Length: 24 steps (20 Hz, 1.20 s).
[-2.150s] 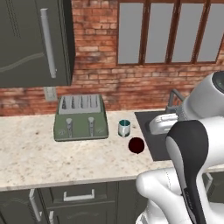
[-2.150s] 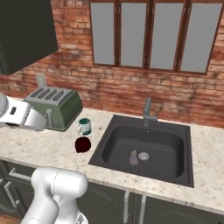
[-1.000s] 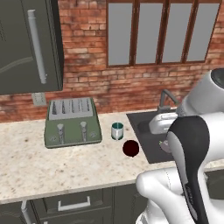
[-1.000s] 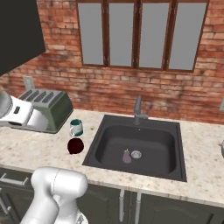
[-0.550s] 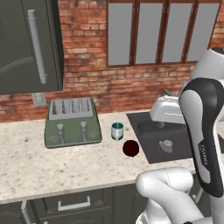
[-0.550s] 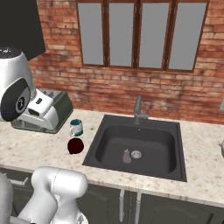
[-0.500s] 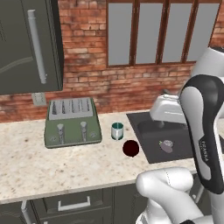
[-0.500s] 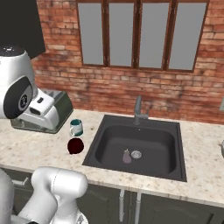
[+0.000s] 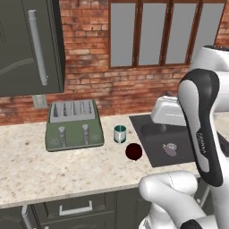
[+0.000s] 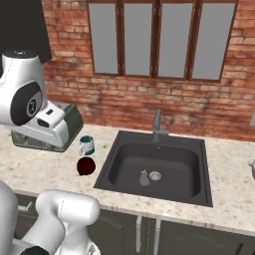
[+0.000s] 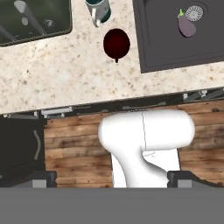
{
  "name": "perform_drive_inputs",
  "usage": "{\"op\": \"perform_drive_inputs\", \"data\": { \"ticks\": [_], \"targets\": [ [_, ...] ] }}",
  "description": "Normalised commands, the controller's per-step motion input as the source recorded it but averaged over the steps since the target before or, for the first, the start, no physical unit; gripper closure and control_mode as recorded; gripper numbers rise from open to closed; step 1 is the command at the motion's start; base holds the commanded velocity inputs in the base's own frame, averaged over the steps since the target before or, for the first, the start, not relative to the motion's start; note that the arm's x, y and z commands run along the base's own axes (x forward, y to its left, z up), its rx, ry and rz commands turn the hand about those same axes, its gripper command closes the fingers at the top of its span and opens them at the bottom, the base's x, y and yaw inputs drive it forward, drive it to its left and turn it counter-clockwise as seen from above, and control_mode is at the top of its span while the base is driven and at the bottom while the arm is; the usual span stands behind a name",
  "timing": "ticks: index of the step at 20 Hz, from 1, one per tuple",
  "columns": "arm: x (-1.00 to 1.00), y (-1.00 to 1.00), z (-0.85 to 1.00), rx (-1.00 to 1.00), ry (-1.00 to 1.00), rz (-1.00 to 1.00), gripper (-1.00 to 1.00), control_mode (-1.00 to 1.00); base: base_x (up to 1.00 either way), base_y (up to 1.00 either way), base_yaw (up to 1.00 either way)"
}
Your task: Clear the mugs and bowl far away from the sink.
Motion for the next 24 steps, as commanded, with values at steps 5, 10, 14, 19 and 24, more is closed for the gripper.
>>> {"op": "perform_drive_inputs", "data": {
  "ticks": [5,10,14,19,24],
  "targets": [
    [0.00,0.00,-0.28,-0.02,0.03,0.00,-1.00,-1.00,0.00,0.00,0.00],
    [0.01,0.00,-0.25,-0.01,0.04,0.01,-1.00,-1.00,0.00,0.00,0.00],
    [0.04,0.00,-0.25,0.00,0.06,0.03,-1.00,-1.00,0.00,0.00,0.00],
    [0.00,0.00,-0.26,0.00,0.06,0.03,-1.00,-1.00,0.00,0.00,0.00],
    [0.00,0.00,-0.27,-0.01,0.06,0.04,-1.00,-1.00,0.00,0.00,0.00]
  ]
}}
